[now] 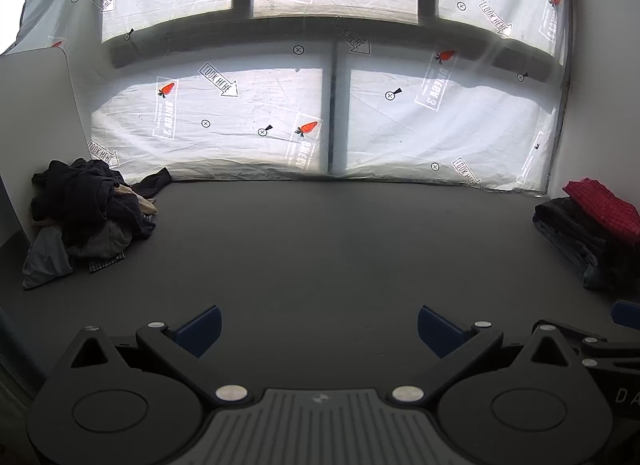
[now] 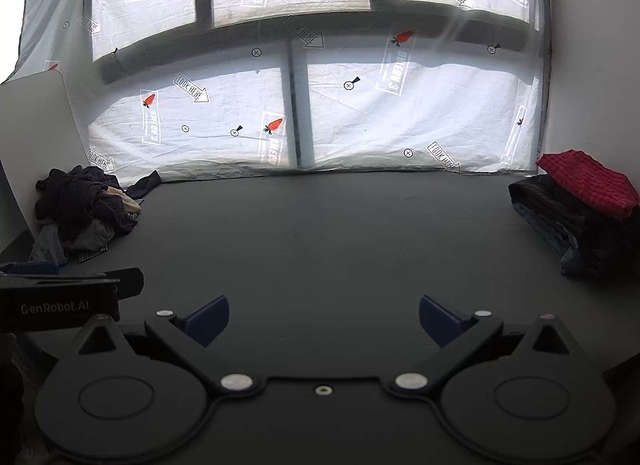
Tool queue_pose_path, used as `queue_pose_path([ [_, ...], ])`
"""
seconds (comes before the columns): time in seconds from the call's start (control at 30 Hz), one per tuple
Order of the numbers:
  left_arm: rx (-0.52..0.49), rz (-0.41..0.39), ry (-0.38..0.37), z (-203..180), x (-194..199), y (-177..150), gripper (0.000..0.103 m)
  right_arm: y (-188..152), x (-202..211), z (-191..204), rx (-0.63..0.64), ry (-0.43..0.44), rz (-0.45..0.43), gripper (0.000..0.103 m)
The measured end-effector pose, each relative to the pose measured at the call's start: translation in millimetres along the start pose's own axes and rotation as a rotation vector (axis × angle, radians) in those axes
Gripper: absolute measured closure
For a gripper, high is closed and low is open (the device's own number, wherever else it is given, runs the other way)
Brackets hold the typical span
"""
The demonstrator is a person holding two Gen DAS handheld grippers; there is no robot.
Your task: Fold clothes
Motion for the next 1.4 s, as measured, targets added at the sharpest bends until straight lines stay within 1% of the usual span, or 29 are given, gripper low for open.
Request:
queue_pose_path([
  [0.1, -0.001, 0.0, -0.001, 1, 0, 0, 0.0, 1, 0, -1, 0.004, -0.002, -0.006, 0.0],
  [0.27, 0.001, -0.004, -0.001, -3, -1, 10, 0.0, 3, -1, -2, 0.009, -0.005, -0.015, 0.0],
  [0.3, 0.004, -0.005, -0.002, 2, 0, 12, 0.0, 4, -1, -2, 0.01, -0.007, -0.017, 0.0],
  [0.33, 0.004, -0.005, -0.002, 1, 0, 12, 0.0, 6, 5, -4, 0.005, -0.003, -0.025, 0.0],
  [0.37, 0.004, -0.008, -0.002, 0, 2, 10, 0.0, 8, 10, -8, 0.004, -0.001, -0.028, 0.0],
  [0.5, 0.001, -0.011, -0.001, -1, 3, 9, 0.0, 1, 7, 0, 0.008, -0.014, -0.022, 0.0],
  [1.4, 0.004, -0.014, 0.003, -4, 9, 7, 0.0, 1, 6, -5, 0.0, -0.008, -0.017, 0.0],
])
Point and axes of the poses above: each gripper's, at about its wrist camera, not at the fingertips, and x roughly against the way its jaws point, z to its left, y to its top, the point moved 8 cm from there along -x, roughly the way its jaws point, and after that the axes turned 1 degree about x, right-handed, at the moved point
